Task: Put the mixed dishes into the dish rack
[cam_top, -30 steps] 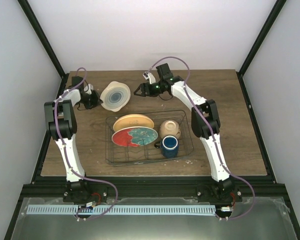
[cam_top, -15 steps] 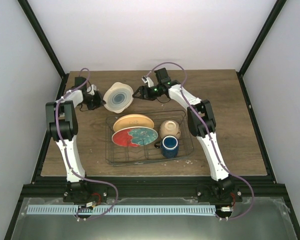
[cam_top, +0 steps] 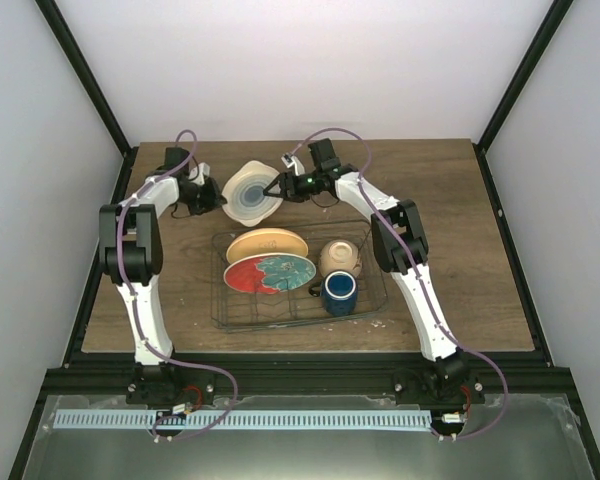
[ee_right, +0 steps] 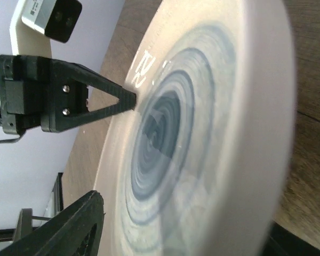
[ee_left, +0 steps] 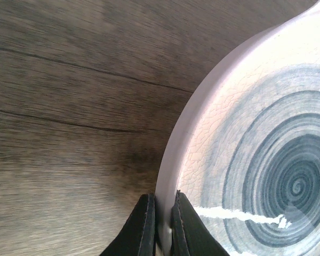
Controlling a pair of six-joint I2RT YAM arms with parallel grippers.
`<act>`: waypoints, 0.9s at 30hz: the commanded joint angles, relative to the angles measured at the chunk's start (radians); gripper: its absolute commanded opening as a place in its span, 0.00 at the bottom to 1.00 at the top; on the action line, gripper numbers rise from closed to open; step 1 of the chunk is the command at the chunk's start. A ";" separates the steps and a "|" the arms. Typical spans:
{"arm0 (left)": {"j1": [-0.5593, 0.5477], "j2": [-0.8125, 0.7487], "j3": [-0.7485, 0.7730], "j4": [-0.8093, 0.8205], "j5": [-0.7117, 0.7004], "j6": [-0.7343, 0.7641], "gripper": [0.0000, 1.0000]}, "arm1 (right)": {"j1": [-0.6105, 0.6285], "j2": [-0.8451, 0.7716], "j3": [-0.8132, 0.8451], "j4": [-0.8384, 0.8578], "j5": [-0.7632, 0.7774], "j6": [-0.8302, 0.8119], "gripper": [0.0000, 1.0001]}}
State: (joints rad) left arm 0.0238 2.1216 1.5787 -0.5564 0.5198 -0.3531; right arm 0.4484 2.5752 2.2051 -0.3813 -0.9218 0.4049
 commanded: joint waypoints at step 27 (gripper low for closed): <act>-0.042 -0.088 0.035 0.020 0.061 0.049 0.31 | -0.018 -0.173 -0.117 0.221 0.024 -0.071 0.01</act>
State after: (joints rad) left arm -0.0139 2.0945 1.5967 -0.5617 0.5514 -0.3077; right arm 0.4290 2.5305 2.0712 -0.2321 -0.8936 0.3828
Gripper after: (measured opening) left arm 0.273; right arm 0.227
